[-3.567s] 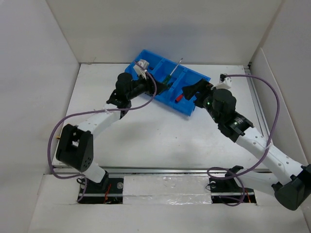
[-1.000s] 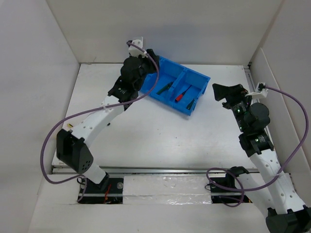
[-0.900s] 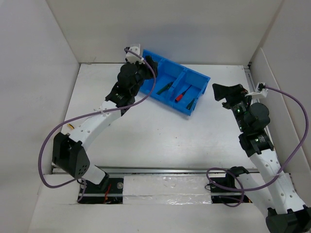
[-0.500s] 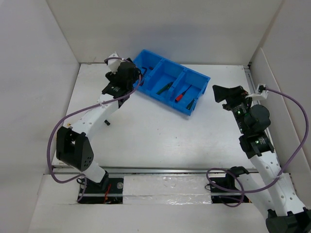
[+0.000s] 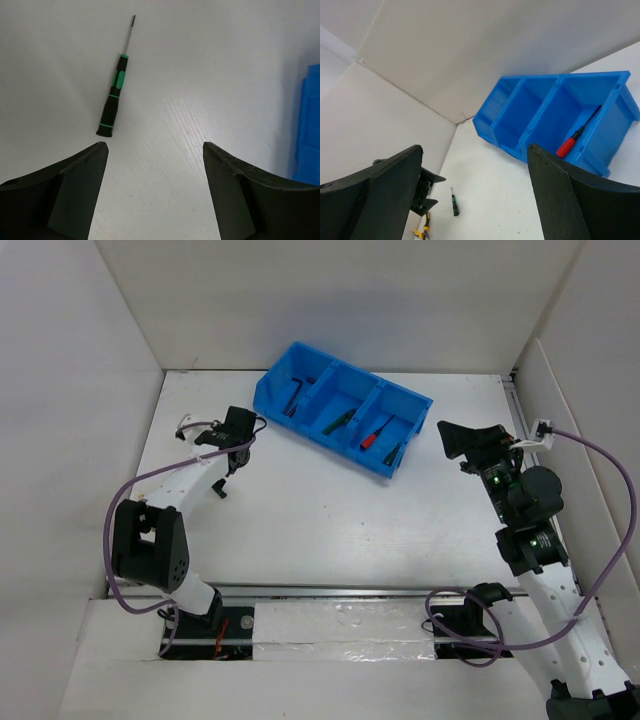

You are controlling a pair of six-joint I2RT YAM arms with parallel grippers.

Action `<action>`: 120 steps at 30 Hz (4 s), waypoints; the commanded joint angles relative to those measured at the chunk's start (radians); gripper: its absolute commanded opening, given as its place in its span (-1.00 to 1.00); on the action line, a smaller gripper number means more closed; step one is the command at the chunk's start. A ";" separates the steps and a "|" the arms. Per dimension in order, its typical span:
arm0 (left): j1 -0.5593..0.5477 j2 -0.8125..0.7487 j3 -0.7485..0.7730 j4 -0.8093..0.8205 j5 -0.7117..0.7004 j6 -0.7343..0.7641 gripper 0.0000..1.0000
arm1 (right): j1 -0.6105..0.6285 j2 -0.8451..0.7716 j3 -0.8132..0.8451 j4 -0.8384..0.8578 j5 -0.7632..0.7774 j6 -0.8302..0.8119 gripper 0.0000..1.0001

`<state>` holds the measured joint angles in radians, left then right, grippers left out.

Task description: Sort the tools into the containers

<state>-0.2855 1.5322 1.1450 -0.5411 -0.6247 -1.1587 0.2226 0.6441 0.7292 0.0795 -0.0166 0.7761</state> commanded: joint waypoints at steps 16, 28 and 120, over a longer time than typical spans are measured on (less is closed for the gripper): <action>0.100 0.206 -0.004 -0.105 0.003 -0.139 0.41 | -0.005 0.031 -0.014 0.068 -0.054 0.029 0.77; 0.149 0.302 0.004 -0.051 0.016 -0.121 0.20 | -0.005 0.028 -0.019 0.065 -0.032 0.025 0.77; -0.013 0.099 0.580 0.135 0.067 0.504 -0.09 | -0.005 0.040 -0.010 0.023 0.119 -0.023 0.75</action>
<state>-0.4011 1.6527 1.8679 -0.2256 -0.3660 -0.4458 0.2226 0.7017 0.7036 0.0887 0.1116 0.7635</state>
